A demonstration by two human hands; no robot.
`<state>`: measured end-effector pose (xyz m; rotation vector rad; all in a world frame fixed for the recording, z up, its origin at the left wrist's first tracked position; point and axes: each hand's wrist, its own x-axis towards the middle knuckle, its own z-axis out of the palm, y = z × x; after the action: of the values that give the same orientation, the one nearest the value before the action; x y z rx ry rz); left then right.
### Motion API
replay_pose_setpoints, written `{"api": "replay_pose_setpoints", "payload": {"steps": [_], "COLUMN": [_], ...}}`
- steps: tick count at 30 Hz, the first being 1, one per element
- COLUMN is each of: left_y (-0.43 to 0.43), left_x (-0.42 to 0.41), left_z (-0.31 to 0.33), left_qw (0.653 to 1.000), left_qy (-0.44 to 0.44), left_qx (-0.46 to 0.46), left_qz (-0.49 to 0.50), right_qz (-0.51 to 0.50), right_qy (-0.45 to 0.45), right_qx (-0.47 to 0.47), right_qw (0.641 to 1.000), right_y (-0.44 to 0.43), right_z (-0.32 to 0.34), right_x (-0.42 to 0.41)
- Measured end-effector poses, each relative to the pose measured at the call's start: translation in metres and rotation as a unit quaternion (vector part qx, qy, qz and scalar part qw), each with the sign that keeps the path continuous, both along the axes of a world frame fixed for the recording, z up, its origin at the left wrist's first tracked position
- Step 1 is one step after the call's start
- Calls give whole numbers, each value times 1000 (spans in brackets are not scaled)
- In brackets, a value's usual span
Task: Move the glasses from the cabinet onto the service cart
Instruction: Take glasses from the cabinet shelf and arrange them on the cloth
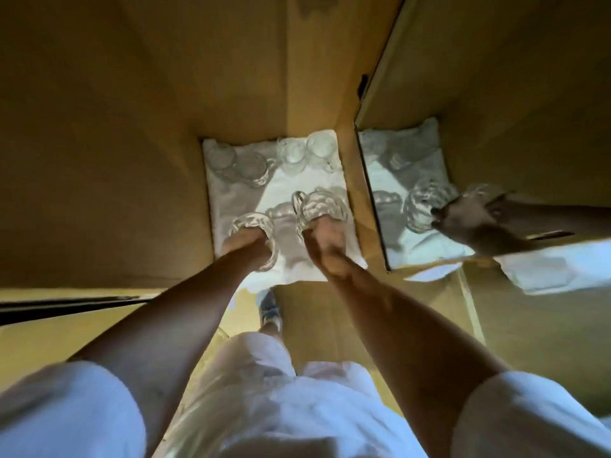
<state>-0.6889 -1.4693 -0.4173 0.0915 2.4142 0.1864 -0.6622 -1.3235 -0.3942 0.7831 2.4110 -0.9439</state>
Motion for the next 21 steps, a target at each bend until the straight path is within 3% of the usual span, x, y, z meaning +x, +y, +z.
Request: {"api": "replay_pose_setpoints", "payload": {"steps": [3, 7, 14, 18, 21], "left_y": [7, 18, 77, 138, 192], "left_x": [36, 100, 205, 240, 248], "left_z": [22, 39, 63, 80, 104], "left_qw": [999, 998, 998, 990, 973], "left_qy": [35, 17, -29, -15, 15], "left_qx": [-26, -57, 8, 22, 30], "left_qz": [-8, -24, -57, -141, -229], "right_qz": [14, 48, 34, 3, -74], "right_qy": [5, -4, 11, 19, 64], "right_qx": [11, -26, 38, 51, 25], "right_qw": [1000, 998, 999, 999, 995], "right_y": [9, 25, 87, 148, 206], "right_z": [12, 26, 45, 77, 101], "right_x": [44, 121, 245, 290, 313]}}
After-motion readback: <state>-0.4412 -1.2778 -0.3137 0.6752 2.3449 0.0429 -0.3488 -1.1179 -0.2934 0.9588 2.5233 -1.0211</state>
